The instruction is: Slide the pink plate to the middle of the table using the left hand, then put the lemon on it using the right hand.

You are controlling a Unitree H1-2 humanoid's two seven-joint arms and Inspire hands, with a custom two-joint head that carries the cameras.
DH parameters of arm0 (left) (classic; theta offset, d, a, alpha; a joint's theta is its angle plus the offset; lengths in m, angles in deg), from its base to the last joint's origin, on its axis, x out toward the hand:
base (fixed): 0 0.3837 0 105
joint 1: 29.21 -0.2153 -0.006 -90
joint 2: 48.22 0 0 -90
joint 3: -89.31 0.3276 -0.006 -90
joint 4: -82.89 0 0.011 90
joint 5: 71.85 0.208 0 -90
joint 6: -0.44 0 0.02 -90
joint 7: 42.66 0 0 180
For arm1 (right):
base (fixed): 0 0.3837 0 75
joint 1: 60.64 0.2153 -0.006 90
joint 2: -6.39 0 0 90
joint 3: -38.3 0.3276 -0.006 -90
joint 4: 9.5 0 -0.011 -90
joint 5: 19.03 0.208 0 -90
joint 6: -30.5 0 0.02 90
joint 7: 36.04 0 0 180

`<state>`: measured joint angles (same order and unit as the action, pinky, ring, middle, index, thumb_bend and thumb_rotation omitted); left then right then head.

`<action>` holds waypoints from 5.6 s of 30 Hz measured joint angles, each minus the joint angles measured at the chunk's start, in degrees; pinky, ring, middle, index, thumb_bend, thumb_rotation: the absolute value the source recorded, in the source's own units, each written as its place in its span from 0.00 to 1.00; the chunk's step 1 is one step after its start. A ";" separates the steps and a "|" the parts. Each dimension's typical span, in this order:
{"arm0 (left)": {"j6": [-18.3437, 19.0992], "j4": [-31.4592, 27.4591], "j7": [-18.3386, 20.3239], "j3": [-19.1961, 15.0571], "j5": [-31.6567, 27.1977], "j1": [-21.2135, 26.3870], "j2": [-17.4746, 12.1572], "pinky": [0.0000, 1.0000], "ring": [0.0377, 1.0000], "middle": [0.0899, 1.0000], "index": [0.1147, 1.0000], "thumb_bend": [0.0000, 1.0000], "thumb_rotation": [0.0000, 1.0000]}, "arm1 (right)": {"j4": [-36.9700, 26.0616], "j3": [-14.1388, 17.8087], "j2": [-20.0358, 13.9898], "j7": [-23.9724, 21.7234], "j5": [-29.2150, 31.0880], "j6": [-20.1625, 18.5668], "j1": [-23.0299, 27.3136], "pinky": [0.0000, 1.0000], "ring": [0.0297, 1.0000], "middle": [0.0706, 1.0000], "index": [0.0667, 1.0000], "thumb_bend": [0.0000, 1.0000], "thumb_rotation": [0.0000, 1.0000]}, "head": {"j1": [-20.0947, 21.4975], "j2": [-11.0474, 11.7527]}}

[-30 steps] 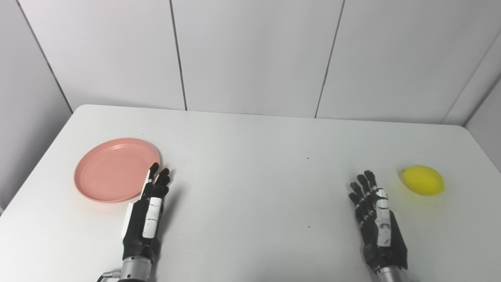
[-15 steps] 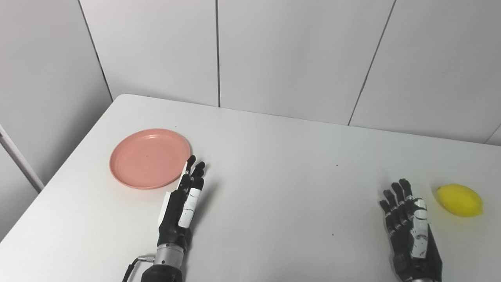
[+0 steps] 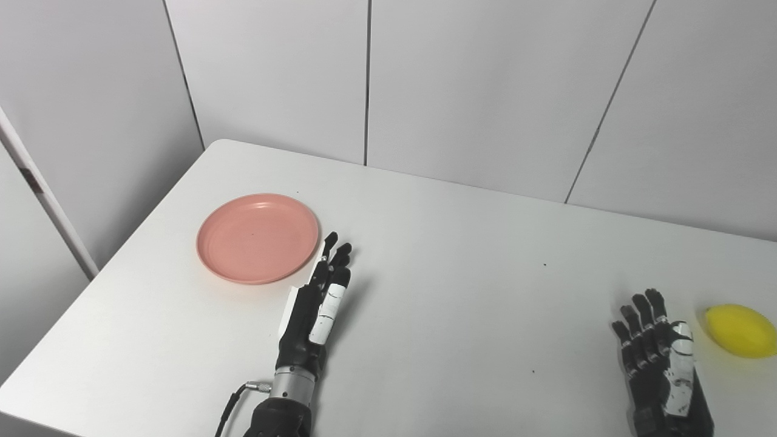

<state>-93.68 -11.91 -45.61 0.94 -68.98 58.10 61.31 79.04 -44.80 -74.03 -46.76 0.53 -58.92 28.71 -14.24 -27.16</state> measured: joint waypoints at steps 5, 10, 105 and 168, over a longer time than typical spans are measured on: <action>-0.10 0.09 -0.23 0.04 0.18 0.04 0.07 0.99 0.96 0.93 0.96 0.74 0.91 | 0.18 0.04 -0.21 -0.07 0.02 0.00 0.11 1.00 1.00 1.00 1.00 0.64 1.00 | -0.27 0.18; -0.17 0.19 -0.24 0.08 0.17 0.08 0.10 0.99 0.96 0.93 0.96 0.74 0.91 | 0.23 0.04 -0.24 -0.16 0.05 0.01 0.12 1.00 1.00 1.00 1.00 0.62 1.00 | -0.53 1.58; 24.73 5.14 9.82 -19.42 -23.88 25.27 -23.95 0.80 0.80 0.79 0.78 1.00 0.91 | 0.89 0.71 0.25 -0.86 -1.22 2.19 0.84 1.00 0.99 1.00 1.00 0.59 0.89 | -0.35 2.37; -6.45 54.30 16.35 -24.60 -25.14 33.85 -30.76 0.69 0.68 0.65 0.70 1.00 0.77 | 0.07 0.47 0.08 -0.80 -2.46 2.18 0.15 1.00 0.98 1.00 1.00 0.59 0.90 | 0.70 1.50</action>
<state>-100.12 42.40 -29.26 -23.66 -94.12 91.95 30.55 79.11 -44.33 -73.95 -47.56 -1.92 -56.73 28.86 -13.54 -25.66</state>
